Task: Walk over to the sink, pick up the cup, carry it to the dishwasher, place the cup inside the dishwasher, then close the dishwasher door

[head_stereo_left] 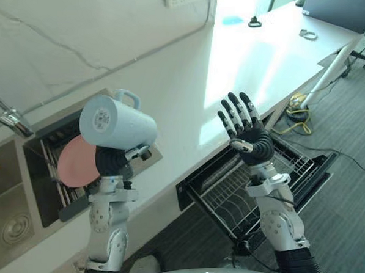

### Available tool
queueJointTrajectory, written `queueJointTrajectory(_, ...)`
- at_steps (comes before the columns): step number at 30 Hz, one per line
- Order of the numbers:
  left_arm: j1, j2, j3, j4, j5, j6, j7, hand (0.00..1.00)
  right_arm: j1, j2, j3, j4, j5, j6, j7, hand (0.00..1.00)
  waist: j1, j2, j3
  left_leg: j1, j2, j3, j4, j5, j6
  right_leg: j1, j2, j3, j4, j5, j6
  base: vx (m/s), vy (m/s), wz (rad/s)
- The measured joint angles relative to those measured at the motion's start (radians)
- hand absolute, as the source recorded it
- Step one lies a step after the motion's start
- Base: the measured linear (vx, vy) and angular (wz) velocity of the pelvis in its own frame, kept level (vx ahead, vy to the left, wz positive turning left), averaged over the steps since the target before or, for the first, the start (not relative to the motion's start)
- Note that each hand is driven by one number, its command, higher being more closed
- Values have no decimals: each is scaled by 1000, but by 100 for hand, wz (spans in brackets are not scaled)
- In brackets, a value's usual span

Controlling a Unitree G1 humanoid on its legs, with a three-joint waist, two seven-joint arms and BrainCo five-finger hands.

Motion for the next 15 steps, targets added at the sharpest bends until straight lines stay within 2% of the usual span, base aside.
queueJointTrajectory(4,1,9,0,0,3,3,0,100,-17,15,53,0,27,4,5,0,0,-4,-6,64,-9,31,-81,19,-2,10,0,28,-9,9,-3,47,36,-23)
queueJointTrajectory(8,-2,12,-31,7,79,30,12,100,-27,14,83,1,8,1,23,0,-4,-4,-7,73,-11,54,-117,36,0,-4,5,51,-29,32,-5,-14,17,-15)
queueJointTrajectory(11,-20,19,-37,30,175,59,70,100,-34,11,104,1,-35,-37,13,0,-12,-5,-7,78,-15,61,-122,39,5,-4,5,56,-36,48,-7,-49,41,-11)
queueJointTrajectory(15,-27,28,-44,48,280,89,172,100,-69,11,161,1,-164,-58,-66,0,-10,-23,-18,84,-26,68,-156,64,11,-4,2,68,-60,58,-5,-77,29,-5)
